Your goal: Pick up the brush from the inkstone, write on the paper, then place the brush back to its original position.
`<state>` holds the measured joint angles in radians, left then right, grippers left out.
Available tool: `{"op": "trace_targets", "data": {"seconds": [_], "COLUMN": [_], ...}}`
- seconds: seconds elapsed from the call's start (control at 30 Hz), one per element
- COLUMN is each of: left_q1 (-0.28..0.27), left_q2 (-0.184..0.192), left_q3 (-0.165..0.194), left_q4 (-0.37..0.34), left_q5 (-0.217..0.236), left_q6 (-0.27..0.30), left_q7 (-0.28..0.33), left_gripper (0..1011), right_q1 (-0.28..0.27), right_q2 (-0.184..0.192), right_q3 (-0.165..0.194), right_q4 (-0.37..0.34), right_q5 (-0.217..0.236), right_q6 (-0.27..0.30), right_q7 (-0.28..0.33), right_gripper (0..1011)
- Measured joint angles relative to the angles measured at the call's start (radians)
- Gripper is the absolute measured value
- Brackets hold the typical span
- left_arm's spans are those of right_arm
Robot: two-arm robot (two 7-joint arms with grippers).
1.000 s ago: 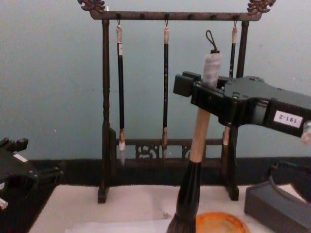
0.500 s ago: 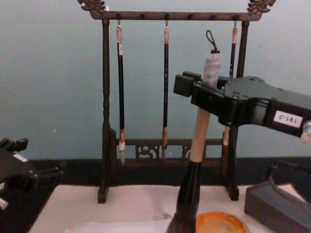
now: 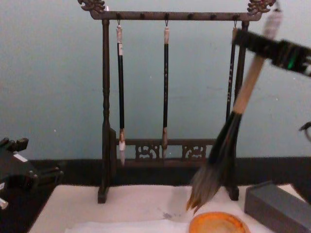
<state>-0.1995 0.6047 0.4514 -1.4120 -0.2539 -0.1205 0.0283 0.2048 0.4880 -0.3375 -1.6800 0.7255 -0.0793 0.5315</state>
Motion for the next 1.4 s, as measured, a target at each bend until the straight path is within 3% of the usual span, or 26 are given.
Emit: {"op": "trace_targets", "data": {"seconds": [0.03,0.07,0.17,0.2,0.37,0.4,0.5,0.67,1.0,1.4], "left_q1": [0.0,0.0,0.0,0.0,0.0,0.0,0.0,0.0,0.0,0.0], "left_q2": [0.0,0.0,0.0,0.0,0.0,0.0,0.0,0.0,0.0,0.0], "left_q3": [0.0,0.0,0.0,0.0,0.0,0.0,0.0,0.0,0.0,0.0], "left_q4": [0.0,0.0,0.0,0.0,0.0,0.0,0.0,0.0,0.0,0.0], "left_q5": [0.0,0.0,0.0,0.0,0.0,0.0,0.0,0.0,0.0,0.0], "left_q6": [0.0,0.0,0.0,0.0,0.0,0.0,0.0,0.0,0.0,0.0], "left_q7": [0.0,0.0,0.0,0.0,0.0,0.0,0.0,0.0,0.0,0.0], "left_gripper": [1010,1010,1010,1010,1010,1009,1010,1010,1010,1010], "right_q1": [-0.002,-0.01,-0.026,-0.04,-0.079,-0.091,-0.102,-0.101,-0.052,0.006], "right_q2": [-0.001,-0.007,-0.024,-0.041,-0.101,-0.124,-0.157,-0.164,-0.116,-0.112], "right_q3": [0.009,0.042,0.078,0.102,0.163,0.181,0.201,0.203,0.164,0.138], "right_q4": [0.002,0.008,0.016,0.022,0.04,0.047,0.067,0.106,0.199,0.318], "right_q5": [0.012,0.061,0.128,0.18,0.335,0.388,0.468,0.538,0.57,0.641], "right_q6": [0.004,0.018,0.037,0.052,0.094,0.109,0.133,0.171,0.233,0.284], "right_q7": [-0.005,-0.027,-0.056,-0.08,-0.169,-0.199,-0.239,-0.248,-0.25,-0.283], "right_gripper": [152,152,152,152,152,152,152,152,152,152]}}
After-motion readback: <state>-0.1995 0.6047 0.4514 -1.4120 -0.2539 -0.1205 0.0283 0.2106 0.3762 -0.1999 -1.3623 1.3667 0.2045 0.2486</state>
